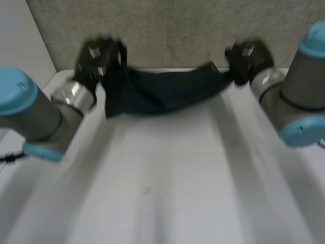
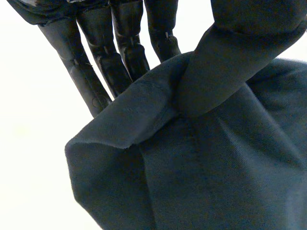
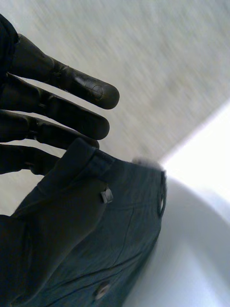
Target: Fold the laundry.
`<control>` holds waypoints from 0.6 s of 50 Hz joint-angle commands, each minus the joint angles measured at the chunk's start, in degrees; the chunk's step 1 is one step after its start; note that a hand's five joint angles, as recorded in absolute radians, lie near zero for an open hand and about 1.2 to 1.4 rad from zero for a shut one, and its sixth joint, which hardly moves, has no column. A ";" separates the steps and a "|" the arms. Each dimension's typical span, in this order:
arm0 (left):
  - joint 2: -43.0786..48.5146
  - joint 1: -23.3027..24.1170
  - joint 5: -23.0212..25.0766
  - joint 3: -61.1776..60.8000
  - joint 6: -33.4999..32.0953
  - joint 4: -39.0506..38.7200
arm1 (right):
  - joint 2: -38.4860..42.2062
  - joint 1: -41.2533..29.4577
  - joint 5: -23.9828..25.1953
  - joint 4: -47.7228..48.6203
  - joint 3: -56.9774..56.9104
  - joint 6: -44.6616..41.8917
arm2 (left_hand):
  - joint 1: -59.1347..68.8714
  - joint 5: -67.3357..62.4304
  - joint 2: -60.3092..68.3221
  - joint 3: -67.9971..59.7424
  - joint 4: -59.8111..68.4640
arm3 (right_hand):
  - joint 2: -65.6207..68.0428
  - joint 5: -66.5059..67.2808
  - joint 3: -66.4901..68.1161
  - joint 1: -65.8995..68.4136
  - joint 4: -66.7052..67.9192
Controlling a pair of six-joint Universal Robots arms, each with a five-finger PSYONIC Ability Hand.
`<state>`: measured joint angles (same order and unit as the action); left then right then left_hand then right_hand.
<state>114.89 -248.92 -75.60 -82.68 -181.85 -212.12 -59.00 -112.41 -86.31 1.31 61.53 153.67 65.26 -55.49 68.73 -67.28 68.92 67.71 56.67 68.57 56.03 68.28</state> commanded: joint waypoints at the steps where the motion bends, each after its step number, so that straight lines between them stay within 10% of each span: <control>1: 3.41 -0.07 -0.07 -9.60 -5.44 6.36 | 2.05 0.17 3.43 -1.48 13.86 -5.48 | 14.74 -14.51 11.27 -12.72 11.08 | 12.29 13.33 11.43 23.97 11.72; 9: -2.91 0.10 0.10 -17.77 -11.60 9.18 | -1.19 0.87 3.95 -3.50 22.66 -8.65 | 13.93 -13.70 10.46 -11.91 10.27 | 12.29 13.33 11.43 23.97 11.72; 14: -6.78 0.72 -0.68 -22.25 -12.04 9.18 | -7.70 0.96 5.27 -4.30 29.95 -9.01 | -19.64 19.87 -23.11 21.66 -23.30 | 12.29 13.33 11.43 23.97 11.72; 30: -10.92 0.80 -11.85 -27.27 -10.98 10.15 | -13.07 4.83 9.75 5.10 46.05 -8.13 | -27.63 27.86 -31.09 29.64 -31.29 | 12.29 13.33 11.43 23.97 11.72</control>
<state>104.96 -248.50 -83.89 -108.71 -193.05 -202.27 -72.10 -108.30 -76.49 3.47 104.51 145.54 35.08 -24.07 34.65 -34.77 34.54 67.71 56.67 68.57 56.03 68.28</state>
